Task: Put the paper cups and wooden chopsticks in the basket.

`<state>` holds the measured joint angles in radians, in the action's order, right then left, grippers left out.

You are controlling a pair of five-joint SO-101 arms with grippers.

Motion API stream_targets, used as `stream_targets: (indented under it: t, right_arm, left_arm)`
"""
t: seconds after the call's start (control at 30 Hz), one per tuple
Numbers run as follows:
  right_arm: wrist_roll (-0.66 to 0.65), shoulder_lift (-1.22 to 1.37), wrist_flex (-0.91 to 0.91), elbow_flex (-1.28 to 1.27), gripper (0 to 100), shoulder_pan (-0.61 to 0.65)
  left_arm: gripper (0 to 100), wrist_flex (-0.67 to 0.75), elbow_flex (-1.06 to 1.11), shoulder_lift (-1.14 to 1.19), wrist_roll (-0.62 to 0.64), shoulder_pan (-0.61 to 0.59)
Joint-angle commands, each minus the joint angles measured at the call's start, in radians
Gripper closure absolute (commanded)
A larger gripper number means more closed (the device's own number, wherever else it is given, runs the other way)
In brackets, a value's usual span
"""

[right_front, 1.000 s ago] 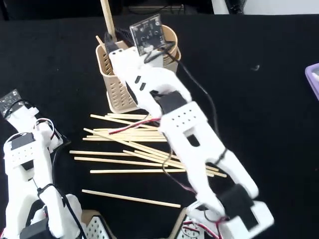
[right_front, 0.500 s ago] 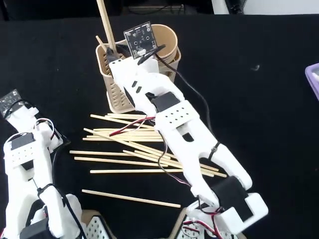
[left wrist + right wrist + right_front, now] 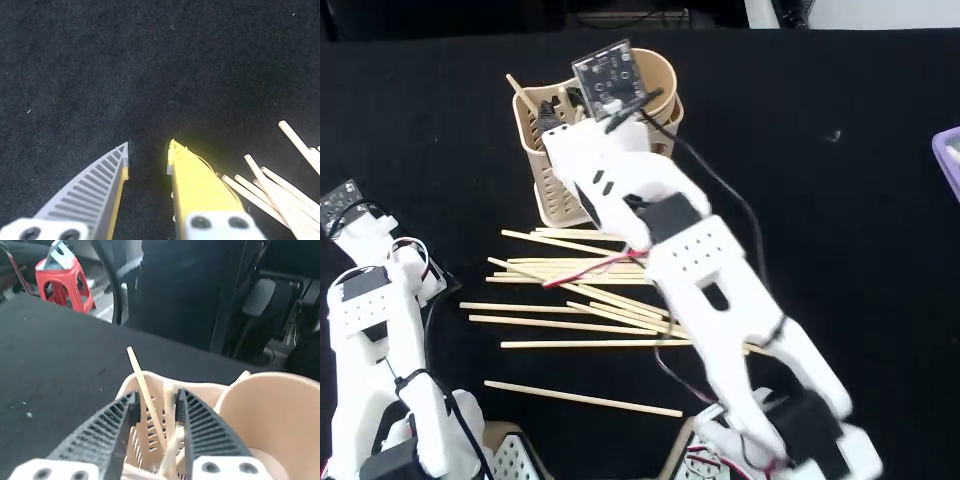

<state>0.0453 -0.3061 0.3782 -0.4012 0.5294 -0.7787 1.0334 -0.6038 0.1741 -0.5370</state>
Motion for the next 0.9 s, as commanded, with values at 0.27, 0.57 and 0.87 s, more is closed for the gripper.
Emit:
stream_targets:
  t: [0.27, 0.57, 0.87]
  right_arm:
    - [-0.353, -0.377, 0.819, -0.031, 87.5, 0.014]
    - [-0.500, -0.378, 0.832, -0.394, 78.4, 0.015]
    - [-0.582, -0.226, 0.585, -0.604, 76.9, 0.015]
  left_arm:
    - [87, 0.008, -0.007, -0.032, 0.006, -0.007]
    - [87, 0.008, -0.007, -0.032, 0.008, -0.007]
    - [87, 0.008, -0.007, -0.032, 0.006, -0.007]
